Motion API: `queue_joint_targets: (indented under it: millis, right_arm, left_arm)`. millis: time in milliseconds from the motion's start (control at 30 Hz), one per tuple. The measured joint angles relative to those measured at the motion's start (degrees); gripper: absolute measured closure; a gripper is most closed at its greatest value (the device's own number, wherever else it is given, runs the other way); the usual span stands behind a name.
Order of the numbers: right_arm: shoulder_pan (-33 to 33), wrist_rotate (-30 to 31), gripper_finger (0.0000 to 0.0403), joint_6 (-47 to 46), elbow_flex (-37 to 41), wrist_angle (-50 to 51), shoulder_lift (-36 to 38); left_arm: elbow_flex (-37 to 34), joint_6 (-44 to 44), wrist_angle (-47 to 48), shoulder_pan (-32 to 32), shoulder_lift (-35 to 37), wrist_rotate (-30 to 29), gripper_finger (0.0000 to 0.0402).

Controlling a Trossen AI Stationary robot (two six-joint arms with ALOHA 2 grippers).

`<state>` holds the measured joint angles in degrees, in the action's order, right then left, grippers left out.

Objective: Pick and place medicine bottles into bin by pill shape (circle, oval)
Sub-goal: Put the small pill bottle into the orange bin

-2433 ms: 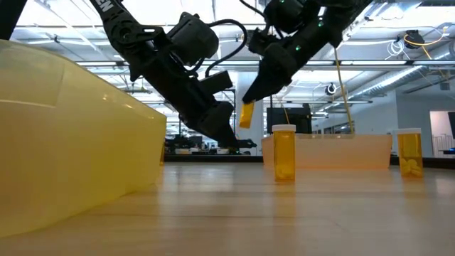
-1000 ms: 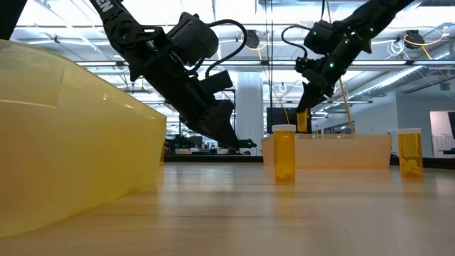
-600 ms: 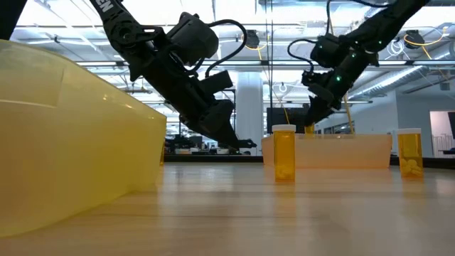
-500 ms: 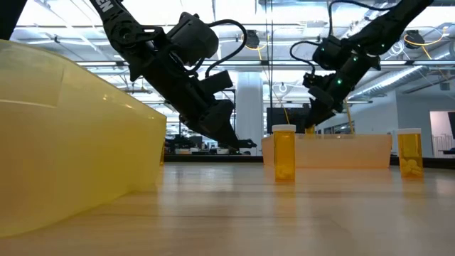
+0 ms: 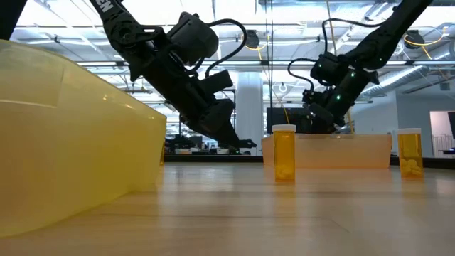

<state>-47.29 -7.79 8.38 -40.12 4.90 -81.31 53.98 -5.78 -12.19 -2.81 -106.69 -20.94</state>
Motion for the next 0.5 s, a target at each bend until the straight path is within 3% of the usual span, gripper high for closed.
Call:
queue_joint_targets:
  millis: [333,500]
  right_arm:
    - [0.0,0.1,0.0277,-1.1,-0.1,-2.0,-1.5]
    - [0.0,0.2,0.0245,-1.5,0.0,-1.7,-1.6]
  left_arm:
    - [0.0,0.3,0.0,0.4,0.0,0.1,0.0105]
    - [0.0,0.3,0.0,0.4,0.0,0.1,0.0105]
